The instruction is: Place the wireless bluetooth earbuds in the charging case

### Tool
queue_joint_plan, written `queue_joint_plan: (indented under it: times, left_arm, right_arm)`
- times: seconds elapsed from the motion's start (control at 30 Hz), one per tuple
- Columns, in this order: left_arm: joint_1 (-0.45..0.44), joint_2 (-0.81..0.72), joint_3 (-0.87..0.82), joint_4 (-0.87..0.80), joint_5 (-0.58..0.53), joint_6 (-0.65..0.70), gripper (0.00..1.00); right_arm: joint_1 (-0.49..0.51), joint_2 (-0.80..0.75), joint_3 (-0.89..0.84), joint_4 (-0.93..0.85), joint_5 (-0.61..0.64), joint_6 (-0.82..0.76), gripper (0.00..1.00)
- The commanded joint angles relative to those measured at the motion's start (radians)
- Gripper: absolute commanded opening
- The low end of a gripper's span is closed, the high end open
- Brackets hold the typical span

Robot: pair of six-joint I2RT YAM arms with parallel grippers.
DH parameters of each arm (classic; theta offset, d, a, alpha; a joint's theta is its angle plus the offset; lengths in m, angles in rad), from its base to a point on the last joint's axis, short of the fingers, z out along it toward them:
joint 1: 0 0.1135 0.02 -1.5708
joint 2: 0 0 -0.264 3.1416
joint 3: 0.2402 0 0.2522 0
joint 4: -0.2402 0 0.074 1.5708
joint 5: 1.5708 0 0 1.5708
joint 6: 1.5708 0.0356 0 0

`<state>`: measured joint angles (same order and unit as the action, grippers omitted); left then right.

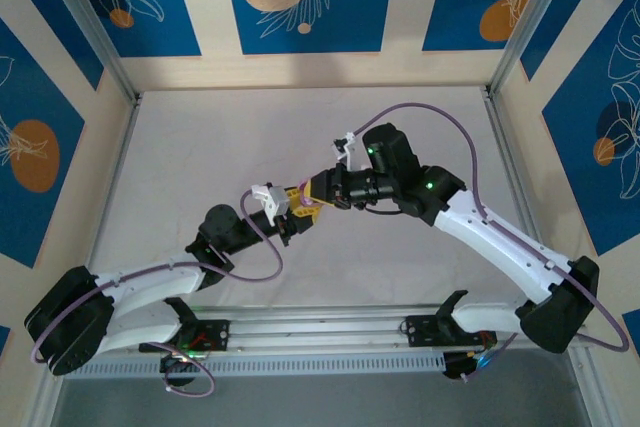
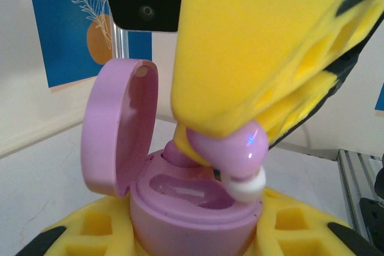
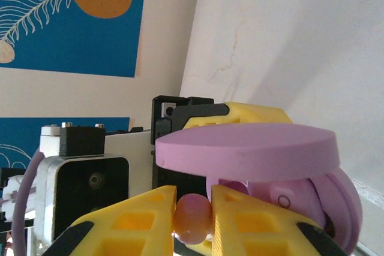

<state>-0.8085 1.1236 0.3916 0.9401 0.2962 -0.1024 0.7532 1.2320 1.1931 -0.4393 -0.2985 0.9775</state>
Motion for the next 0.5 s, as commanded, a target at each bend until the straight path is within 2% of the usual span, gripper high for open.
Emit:
queue_joint_plan:
  times: [0.0, 0.13, 0.47]
  left_arm:
    - [-0.012, -0.004, 0.035, 0.052, -0.004, -0.001, 0.27]
    - [-0.014, -0.008, 0.033, 0.051, 0.001, -0.002, 0.27]
    - [-0.014, -0.013, 0.032, 0.065, 0.001, -0.011, 0.27]
  right_arm:
    - [0.016, 0.009, 0.048, -0.044, 0.062, -0.030, 0.21]
    - [0.022, 0.015, 0.060, -0.073, 0.102, -0.046, 0.21]
    - [0.050, 0.062, 0.118, -0.150, 0.116, -0.090, 0.23]
